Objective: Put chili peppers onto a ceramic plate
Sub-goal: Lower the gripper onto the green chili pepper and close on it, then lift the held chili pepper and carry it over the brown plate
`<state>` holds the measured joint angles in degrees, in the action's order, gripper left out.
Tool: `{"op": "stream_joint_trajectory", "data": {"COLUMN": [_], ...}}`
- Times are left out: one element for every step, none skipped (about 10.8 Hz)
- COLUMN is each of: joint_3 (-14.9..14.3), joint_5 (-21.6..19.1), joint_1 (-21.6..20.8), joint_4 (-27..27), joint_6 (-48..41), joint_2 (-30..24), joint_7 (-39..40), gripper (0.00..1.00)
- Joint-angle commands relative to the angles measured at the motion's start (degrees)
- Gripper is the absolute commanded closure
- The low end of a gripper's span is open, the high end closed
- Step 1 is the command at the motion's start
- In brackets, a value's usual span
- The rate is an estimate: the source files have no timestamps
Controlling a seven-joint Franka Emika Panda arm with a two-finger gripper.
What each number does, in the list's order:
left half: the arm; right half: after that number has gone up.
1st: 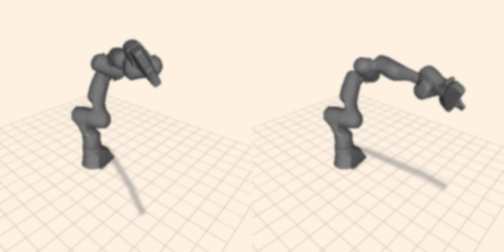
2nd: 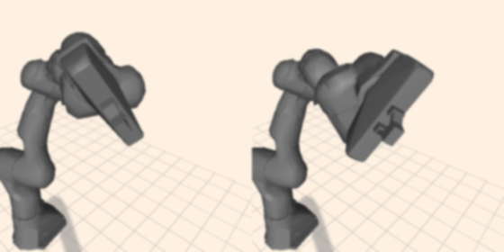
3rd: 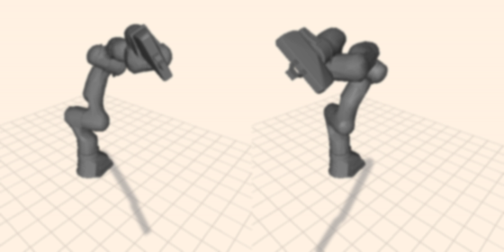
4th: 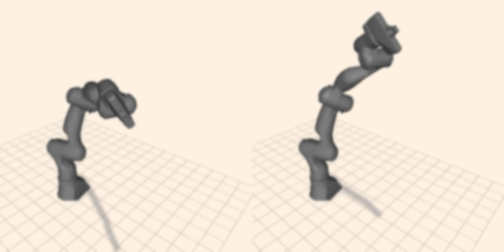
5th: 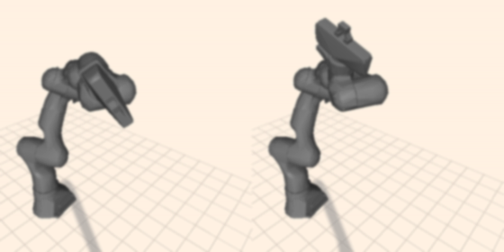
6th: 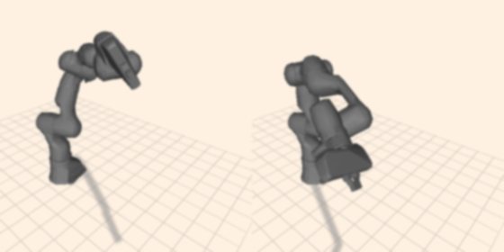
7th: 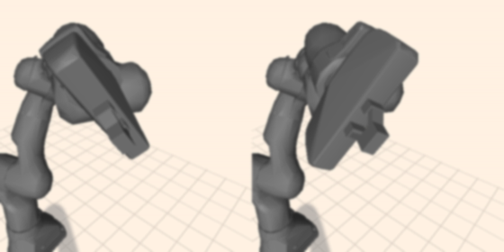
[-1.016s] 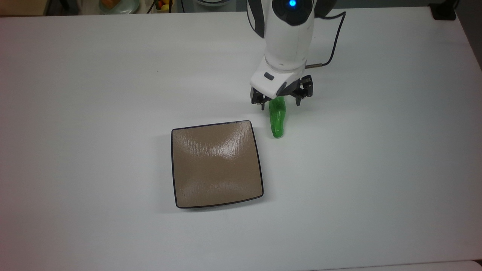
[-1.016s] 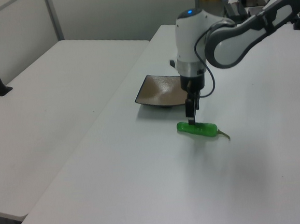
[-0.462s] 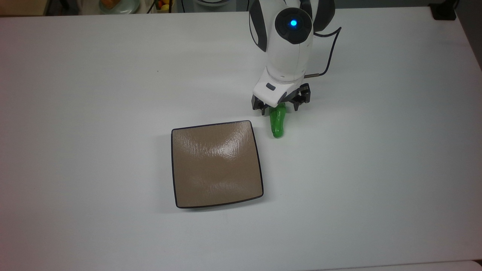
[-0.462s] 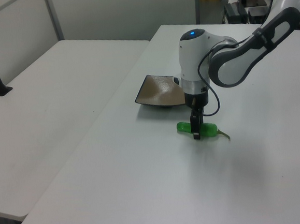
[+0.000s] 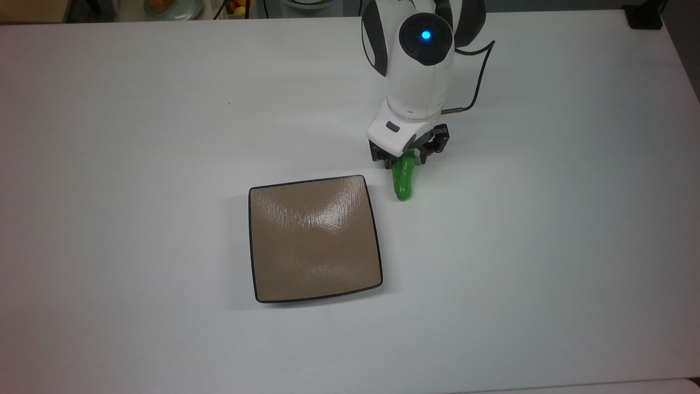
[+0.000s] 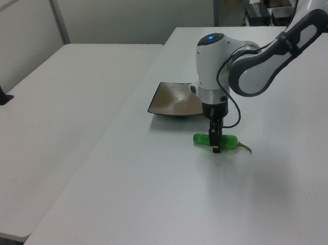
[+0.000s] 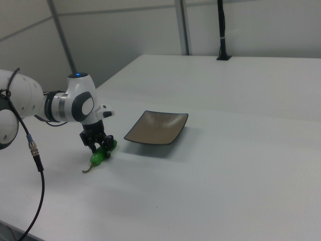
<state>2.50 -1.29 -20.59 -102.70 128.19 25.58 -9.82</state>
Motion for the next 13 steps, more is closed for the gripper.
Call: {"op": "stream_joint_trajectory", "data": {"joint_3": [-0.3,-0.3,-0.3,-0.3,-0.3,-0.3,-0.3,-0.39,-0.47,-0.47,-0.82,-1.0,-1.0], "joint_5": [1.03,1.03,1.03,1.03,1.03,1.03,1.03,1.03,1.03,0.94,0.33,0.15,-0.02], "joint_1": [-0.5,-0.5,-0.5,-0.5,-0.42,-0.24,-0.07,0.2,0.89,1.86,2.91,4.05,5.46], "joint_4": [-1.27,-1.27,-1.19,-1.01,-0.31,-0.22,0.04,1.18,3.36,6.08,8.72,10.92,13.21], "joint_6": [1.62,1.01,0.57,-1.35,-4.67,-6.1,-6.81,-8.21,-10.83,-13.91,-16.2,-17.79,-18.85], "joint_2": [-1.06,-1.41,-2.37,-3.6,-5.7,-7.37,-8.78,-9.49,-9.67,-9.59,-9.33,-9.06,-8.8], "joint_7": [-0.64,-0.56,-0.64,-0.56,-0.55,-0.55,-0.55,-0.55,-0.47,0.49,2.68,4.44,5.76], "gripper": [0.85,0.93,0.95,0.95,0.95,0.95,0.95,0.95,0.95,0.95,0.94,0.94,0.94]}}
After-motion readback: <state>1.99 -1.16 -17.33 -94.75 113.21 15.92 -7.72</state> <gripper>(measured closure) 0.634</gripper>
